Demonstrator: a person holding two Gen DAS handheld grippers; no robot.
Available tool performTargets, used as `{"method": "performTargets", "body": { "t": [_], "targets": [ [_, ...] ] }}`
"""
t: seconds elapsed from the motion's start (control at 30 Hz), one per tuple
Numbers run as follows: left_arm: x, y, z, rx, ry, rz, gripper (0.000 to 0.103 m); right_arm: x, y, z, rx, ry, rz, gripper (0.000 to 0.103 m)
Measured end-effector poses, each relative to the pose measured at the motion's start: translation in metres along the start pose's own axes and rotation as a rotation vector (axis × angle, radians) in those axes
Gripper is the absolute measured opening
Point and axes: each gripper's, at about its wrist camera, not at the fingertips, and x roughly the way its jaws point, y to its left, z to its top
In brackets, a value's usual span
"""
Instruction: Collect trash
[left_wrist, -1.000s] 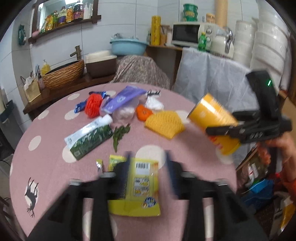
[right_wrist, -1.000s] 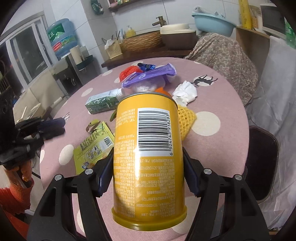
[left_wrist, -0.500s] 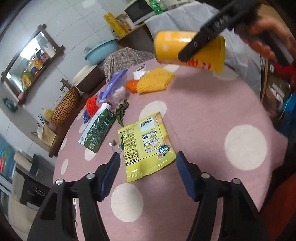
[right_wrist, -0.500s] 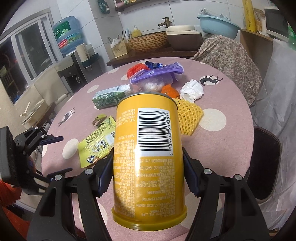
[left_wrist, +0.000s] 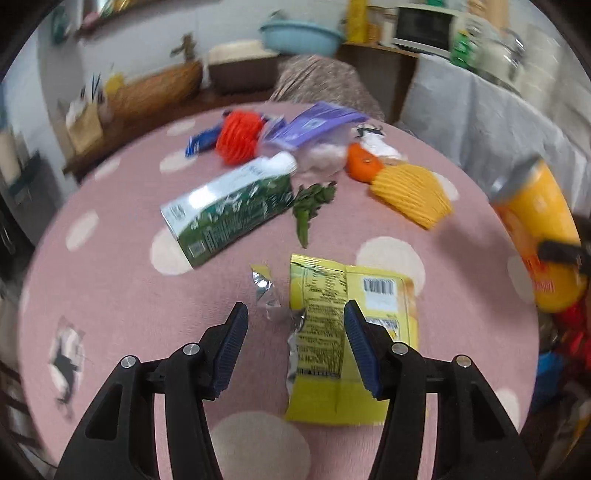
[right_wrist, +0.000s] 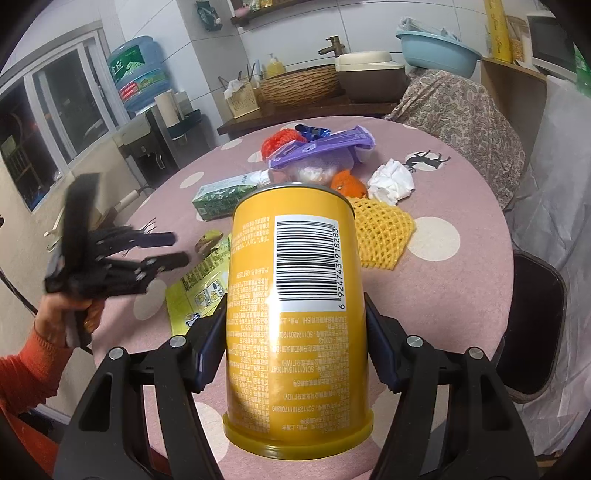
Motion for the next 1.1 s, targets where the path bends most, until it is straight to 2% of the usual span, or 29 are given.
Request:
{"method": "performTargets", "body": {
  "t": [0.03, 0.13, 0.2, 0.23, 0.3, 0.47, 0.63, 0.87, 1.0, 1.1],
  "targets": [
    [0.007, 0.004, 0.003, -0.029, 0.014, -0.020, 0.054, 0.001, 0.002, 0.000, -0.006, 0.002, 0.001, 0.066],
    [0.019, 0.007, 0.007, -0.061, 0.013, -0.011, 0.051, 0.003, 0.006, -0.001, -0.018, 0.006, -0.001, 0.066],
    [0.024, 0.009, 0.006, -0.087, 0.018, -0.004, 0.035, 0.003, 0.007, -0.001, -0.017, 0.008, 0.001, 0.066],
    [0.025, 0.010, 0.004, -0.103, 0.021, -0.012, 0.031, 0.003, 0.007, -0.002, -0.017, 0.008, 0.001, 0.066],
    [0.027, 0.011, 0.001, -0.105, 0.026, -0.013, 0.016, 0.003, 0.007, -0.002, -0.017, 0.008, 0.003, 0.066],
    [0.018, 0.010, -0.002, -0.088, -0.010, 0.003, 0.006, 0.005, 0.007, -0.002, -0.018, 0.003, -0.002, 0.066],
    [-0.008, 0.000, 0.002, -0.045, -0.089, 0.002, 0.005, 0.003, 0.004, -0.007, -0.002, -0.018, 0.009, 0.066],
    [-0.047, -0.043, 0.026, 0.042, -0.196, -0.102, 0.005, -0.010, -0.015, -0.020, 0.055, -0.079, 0.011, 0.066],
    [-0.050, -0.082, 0.051, 0.126, -0.241, -0.138, 0.005, -0.024, -0.042, -0.027, 0.123, -0.119, -0.028, 0.066],
    [-0.043, -0.116, 0.076, 0.183, -0.245, -0.186, 0.005, -0.041, -0.069, -0.033, 0.167, -0.158, -0.109, 0.066]
  ]
}}
